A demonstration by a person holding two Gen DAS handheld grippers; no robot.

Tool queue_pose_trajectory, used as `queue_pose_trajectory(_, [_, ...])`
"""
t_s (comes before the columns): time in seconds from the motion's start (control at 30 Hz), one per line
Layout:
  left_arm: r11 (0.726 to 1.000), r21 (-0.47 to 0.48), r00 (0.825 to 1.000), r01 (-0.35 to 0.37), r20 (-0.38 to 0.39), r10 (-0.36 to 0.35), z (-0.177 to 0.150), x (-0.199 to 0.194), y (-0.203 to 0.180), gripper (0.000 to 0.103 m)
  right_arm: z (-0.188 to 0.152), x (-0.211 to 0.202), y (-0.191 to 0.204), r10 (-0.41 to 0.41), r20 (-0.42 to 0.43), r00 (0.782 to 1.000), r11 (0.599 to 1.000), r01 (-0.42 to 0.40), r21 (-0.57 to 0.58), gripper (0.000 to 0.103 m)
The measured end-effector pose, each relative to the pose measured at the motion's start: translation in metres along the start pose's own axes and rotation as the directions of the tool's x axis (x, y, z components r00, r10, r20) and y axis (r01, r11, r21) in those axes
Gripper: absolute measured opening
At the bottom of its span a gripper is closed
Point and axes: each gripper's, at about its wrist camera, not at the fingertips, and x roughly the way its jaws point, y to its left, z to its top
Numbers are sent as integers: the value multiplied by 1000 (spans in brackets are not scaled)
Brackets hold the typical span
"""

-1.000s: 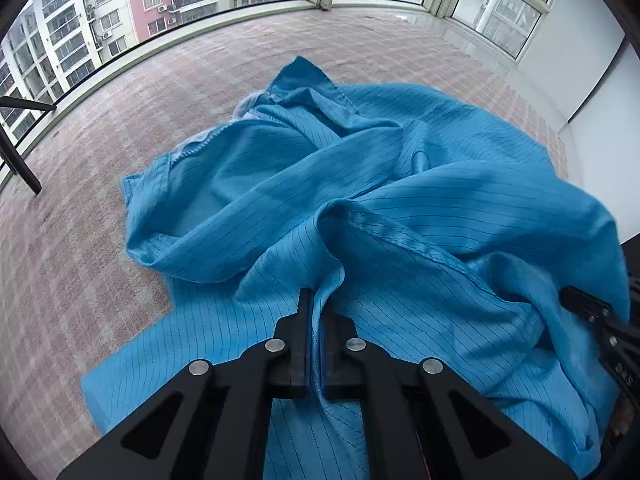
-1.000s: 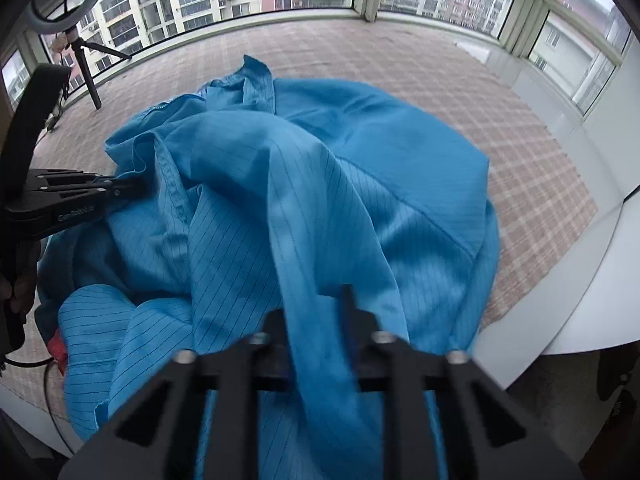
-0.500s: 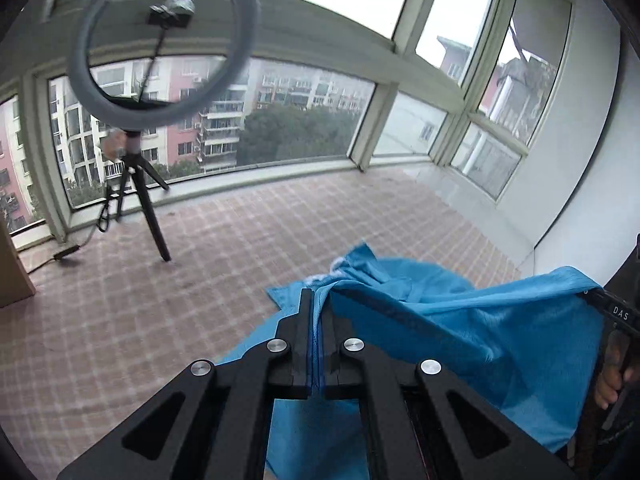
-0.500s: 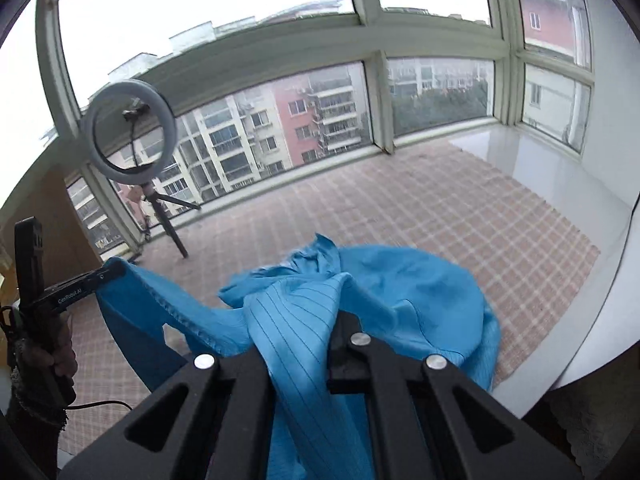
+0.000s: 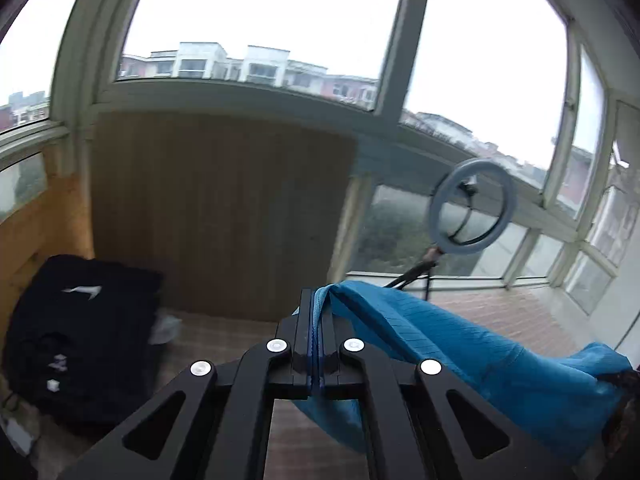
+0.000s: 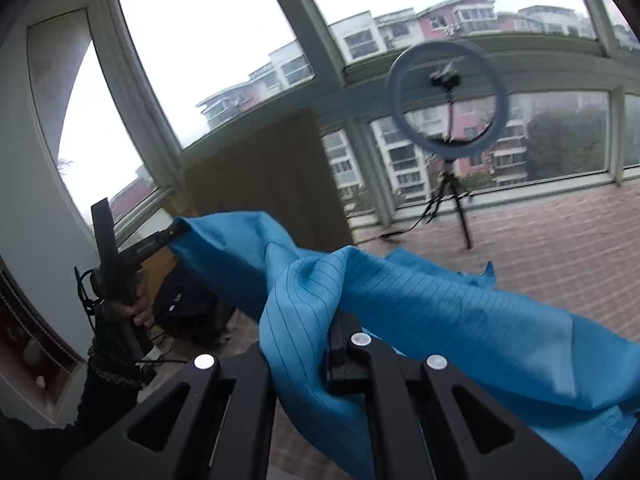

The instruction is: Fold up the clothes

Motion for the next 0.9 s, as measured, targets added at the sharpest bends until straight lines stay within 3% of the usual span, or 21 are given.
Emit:
queue_pose_trajectory(0.03, [999,2,998,-51,-42,52,-14,3,27,0,-21,38,13,38,-122,992,999,-38,0,6])
queue_pose_trajectory(0.07, [996,18,988,-85,-131,87,-34,14,50,1,-44,72,23,55,-248,967,998,-56,3,8])
queue_pose_trajectory(0.17, [982,58,924,-179,-332,188,-97,39,104,1,-105,135,39,25,-501,865,999,-35,-10,8])
queue_pose_trajectory(0.23, [979,71,901,-191,-383,203,-123,43,118,1,-90,131,19,-14,-468,884,1000,11,-10,8])
queue_pose_trajectory(0.27, [979,73,903,-188,-379,201,-125,42,116,1,-82,130,8,-34,-451,892,999,34,-10,12])
queue_pose_trajectory(0.33, [980,77,908,-182,-370,198,-129,39,112,1,-67,126,-12,-75,-417,906,997,79,-7,30])
queue_pose_trajectory(0.37, [981,79,910,-179,-366,196,-132,38,110,1,-59,124,-22,-96,-400,911,995,102,-5,45])
queue_pose_trajectory(0.4, [980,88,912,-178,-359,198,-133,37,107,2,-52,122,-32,-116,-383,916,992,125,-3,55])
queue_pose_trajectory(0.57, [973,134,913,-188,-340,223,-136,37,88,5,-15,116,-83,-217,-303,928,973,232,13,55])
queue_pose_trajectory(0.8, [966,79,890,-247,-376,258,-147,18,78,5,-5,223,-138,-219,-433,874,973,230,-26,55])
queue_pose_trajectory(0.9, [962,59,882,-268,-387,269,-153,-1,77,6,-6,275,-130,-273,-412,869,959,215,-182,55])
